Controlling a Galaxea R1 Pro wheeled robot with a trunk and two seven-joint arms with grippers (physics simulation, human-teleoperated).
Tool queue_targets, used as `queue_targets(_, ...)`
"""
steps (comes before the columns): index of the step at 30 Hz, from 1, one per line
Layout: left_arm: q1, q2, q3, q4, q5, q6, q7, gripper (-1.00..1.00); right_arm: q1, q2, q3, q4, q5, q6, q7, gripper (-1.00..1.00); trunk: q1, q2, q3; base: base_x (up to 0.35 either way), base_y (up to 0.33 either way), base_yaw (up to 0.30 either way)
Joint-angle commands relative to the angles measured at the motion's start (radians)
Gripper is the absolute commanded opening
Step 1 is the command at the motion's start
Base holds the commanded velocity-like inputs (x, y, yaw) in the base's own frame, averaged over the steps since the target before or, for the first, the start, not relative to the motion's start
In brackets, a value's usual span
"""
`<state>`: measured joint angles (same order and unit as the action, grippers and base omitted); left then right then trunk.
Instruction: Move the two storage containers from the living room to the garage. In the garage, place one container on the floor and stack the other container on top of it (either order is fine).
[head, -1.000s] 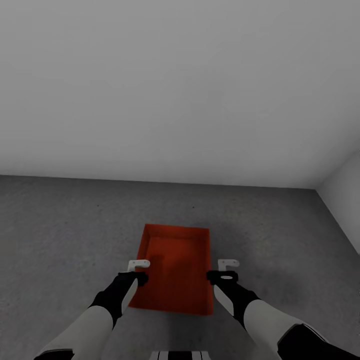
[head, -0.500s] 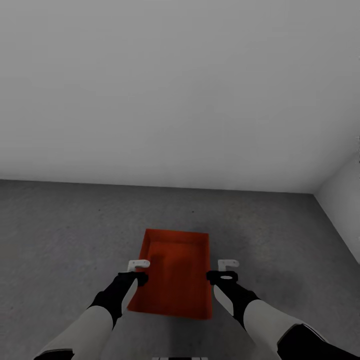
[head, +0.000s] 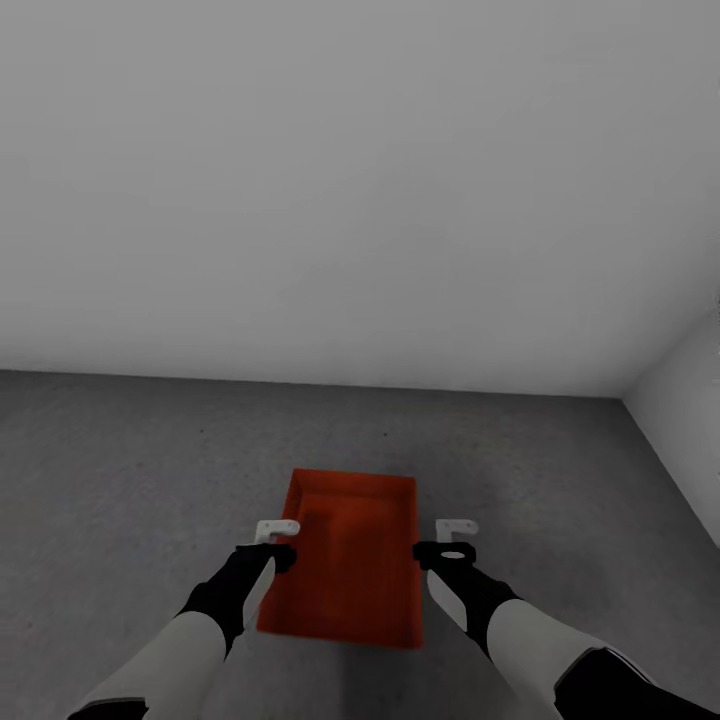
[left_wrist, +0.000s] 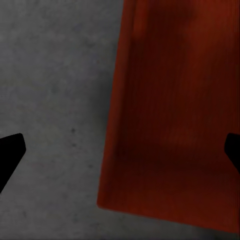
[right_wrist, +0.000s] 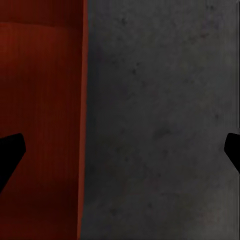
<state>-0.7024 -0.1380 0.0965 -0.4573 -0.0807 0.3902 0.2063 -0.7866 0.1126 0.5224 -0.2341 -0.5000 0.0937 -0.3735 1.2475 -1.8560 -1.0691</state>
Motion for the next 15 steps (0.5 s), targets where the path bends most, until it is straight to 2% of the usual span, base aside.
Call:
queue_targets(1,0.0,-0.001,0.006,-0.002,-0.008,0.005,-0.001,1.0,0.0,-0.001,0.008,-0.002,-0.004,0.007,-0.007,1.0,-0.004,0.007,0.004,0.0,0.0,0.0)
queue_targets(15,0.0,-0.001,0.006,-0.003,-0.008,0.004,-0.002,1.0,0.0,-0.002,0.008,-0.002,-0.004,0.007,-0.007,1.0,-0.058,0.105,0.07,0.0,0.0,0.0)
